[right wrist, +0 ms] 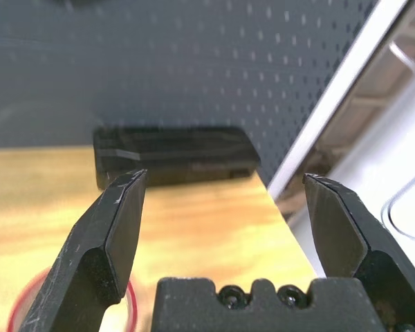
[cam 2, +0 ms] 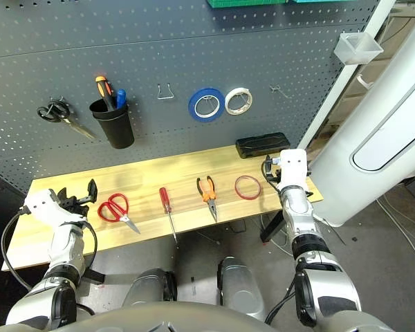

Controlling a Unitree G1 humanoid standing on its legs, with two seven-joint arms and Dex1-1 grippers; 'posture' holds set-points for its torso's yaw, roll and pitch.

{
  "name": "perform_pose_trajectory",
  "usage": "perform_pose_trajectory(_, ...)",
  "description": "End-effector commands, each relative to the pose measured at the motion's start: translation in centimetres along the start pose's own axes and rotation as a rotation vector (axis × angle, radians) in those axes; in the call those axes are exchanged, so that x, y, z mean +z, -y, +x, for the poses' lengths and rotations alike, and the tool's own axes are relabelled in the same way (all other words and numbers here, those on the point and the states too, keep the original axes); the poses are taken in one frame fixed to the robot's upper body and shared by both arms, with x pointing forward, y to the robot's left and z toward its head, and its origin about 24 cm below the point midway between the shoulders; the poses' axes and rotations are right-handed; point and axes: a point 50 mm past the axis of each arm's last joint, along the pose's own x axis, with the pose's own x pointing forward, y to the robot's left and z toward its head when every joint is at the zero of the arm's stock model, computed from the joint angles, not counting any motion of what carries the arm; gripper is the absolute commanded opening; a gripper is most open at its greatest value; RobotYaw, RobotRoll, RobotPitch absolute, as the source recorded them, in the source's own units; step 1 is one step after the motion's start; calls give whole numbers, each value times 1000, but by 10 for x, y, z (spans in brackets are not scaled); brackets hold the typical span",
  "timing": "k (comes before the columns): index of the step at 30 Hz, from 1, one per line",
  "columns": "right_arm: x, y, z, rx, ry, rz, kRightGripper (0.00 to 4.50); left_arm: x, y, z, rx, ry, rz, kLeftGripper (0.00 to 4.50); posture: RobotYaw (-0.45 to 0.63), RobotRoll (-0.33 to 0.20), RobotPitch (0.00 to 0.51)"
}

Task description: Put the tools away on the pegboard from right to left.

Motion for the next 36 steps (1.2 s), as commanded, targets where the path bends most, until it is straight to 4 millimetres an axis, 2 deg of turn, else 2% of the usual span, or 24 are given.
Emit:
perform_pose_trajectory(1,2,2,-3,4,8,1,4500,7,0,8,28,15,0,4451,-136,0,34)
perform_pose_trajectory(6,17,-1,-5,58,69,0,4500,17,2,16,-5,41,18,4451,-174,0,50)
perform_pose_trajectory(12,41,-12,-1,188,70,-3,4500,30,3,19,-138,82,28,4451,-146,0,56)
perform_pose_trajectory(17,59,-23,13,299,-56,-12,4500,45,17,12,-514,79,105,4451,-125,0,61)
perform_pose_trajectory(24,74,-29,25,389,-276,-21,4500,64,37,-13,-1008,-33,249,4451,-98,0,107)
perform_pose_trajectory(30,76,-38,25,473,-465,-35,4500,86,52,-27,-1202,-83,295,4451,-79,0,152)
perform_pose_trajectory(36,65,-45,22,530,-668,-66,4500,99,60,-38,-1305,-114,317,4451,-72,0,195)
